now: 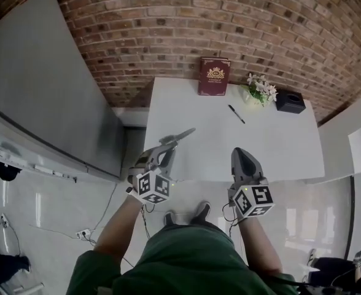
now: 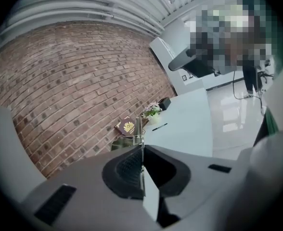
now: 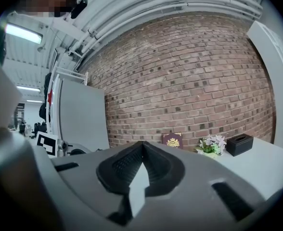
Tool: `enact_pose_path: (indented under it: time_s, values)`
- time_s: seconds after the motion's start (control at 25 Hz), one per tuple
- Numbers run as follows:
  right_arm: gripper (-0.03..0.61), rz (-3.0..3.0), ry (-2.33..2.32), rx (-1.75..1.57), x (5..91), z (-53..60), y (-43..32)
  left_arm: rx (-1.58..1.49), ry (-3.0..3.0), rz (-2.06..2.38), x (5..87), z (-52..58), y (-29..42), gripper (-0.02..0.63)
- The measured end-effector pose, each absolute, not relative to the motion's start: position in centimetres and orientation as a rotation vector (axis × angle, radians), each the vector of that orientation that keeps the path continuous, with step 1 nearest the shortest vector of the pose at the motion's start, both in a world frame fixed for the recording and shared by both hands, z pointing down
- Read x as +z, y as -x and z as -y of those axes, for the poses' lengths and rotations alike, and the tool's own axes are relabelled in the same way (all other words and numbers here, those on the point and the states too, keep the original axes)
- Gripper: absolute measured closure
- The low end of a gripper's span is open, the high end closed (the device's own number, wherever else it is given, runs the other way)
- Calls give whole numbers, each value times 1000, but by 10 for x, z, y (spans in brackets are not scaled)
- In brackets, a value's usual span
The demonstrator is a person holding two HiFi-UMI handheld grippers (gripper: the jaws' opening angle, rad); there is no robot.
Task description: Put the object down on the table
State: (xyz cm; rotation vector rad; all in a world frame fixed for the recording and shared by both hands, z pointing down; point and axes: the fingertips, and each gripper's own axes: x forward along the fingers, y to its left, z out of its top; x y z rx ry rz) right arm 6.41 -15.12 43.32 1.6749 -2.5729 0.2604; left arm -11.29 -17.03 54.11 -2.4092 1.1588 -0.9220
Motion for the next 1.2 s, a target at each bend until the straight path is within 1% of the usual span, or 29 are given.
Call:
enact_pose_path:
  time_s: [0.24,0.64,0.88,1.2]
  values:
    - [575,2647,-1619,324,438,189,-94,-1148,2350,-1117,573,205,90,604]
    - [575,2649,-1594,460,467,226,-147,-1418,2347,-975,635,244,51,604]
    - [575,2539,-1702,498,484,229,-164,-1476,2415,-858,680,270,41,604]
    - [575,2401,-1797,504,494,221,-169,-1549,2413,-721,733,300,37,604]
